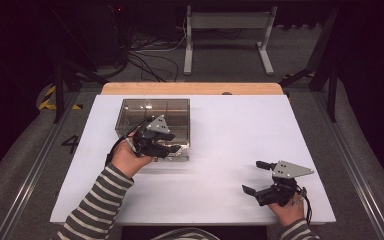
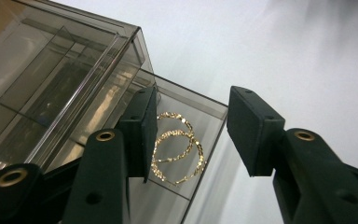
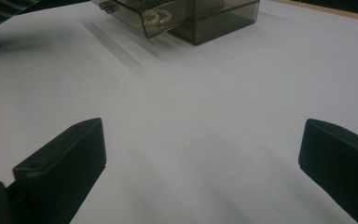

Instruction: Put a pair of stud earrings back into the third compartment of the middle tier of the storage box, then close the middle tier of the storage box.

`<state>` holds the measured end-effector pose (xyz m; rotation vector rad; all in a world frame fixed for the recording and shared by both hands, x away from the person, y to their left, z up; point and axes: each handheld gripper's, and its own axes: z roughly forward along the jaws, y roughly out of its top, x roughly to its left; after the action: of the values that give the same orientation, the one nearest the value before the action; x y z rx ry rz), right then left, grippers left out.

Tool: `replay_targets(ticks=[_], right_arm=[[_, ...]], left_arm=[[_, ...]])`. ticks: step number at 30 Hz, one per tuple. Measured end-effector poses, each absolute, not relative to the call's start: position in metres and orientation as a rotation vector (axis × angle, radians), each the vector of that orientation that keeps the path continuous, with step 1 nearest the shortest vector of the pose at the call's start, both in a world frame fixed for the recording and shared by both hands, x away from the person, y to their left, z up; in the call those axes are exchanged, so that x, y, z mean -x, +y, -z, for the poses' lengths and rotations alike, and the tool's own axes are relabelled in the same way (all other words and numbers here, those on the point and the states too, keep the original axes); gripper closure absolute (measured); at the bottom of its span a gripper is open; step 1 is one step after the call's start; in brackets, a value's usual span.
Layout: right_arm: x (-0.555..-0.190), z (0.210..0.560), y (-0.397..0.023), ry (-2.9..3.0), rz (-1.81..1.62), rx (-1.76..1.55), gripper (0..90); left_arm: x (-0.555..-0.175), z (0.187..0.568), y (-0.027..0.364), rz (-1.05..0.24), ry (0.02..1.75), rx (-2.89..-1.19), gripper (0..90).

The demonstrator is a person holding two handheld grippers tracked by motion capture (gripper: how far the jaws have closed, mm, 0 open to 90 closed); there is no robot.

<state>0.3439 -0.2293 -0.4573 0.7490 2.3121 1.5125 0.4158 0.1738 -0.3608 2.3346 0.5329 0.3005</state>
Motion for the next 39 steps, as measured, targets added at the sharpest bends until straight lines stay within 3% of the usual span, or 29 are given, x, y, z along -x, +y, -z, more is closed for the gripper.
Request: replay_targets(ticks=[14, 24, 31, 36, 39], right_arm=[[-0.345, 0.457, -0.229, 2.314, -1.517, -0.747, 1.5], [-0.345, 0.457, -0.229, 2.315, -1.515, -0.738, 1.5], [-0.345, 0.457, -0.228, 2.317, -1.517, -0.744, 1.5], [-0.345, 0.458, -0.228, 2.319, -1.51, -0.737, 1.5], [-0.345, 0.458, -0.228, 2.321, -1.511, -0.737, 1.5]], left_arm=[[-0.399, 0.357, 0.189, -0.314, 0.546, -2.33, 50.8], [-0.39, 0.36, 0.203, -0.289, 0.57, -2.342, 59.1], [-0.385, 0.362, 0.214, -0.269, 0.582, -2.349, 71.3], [-0.381, 0.365, 0.219, -0.259, 0.588, -2.375, 88.5], [-0.379, 0.368, 0.22, -0.261, 0.593, -2.392, 89.7]])
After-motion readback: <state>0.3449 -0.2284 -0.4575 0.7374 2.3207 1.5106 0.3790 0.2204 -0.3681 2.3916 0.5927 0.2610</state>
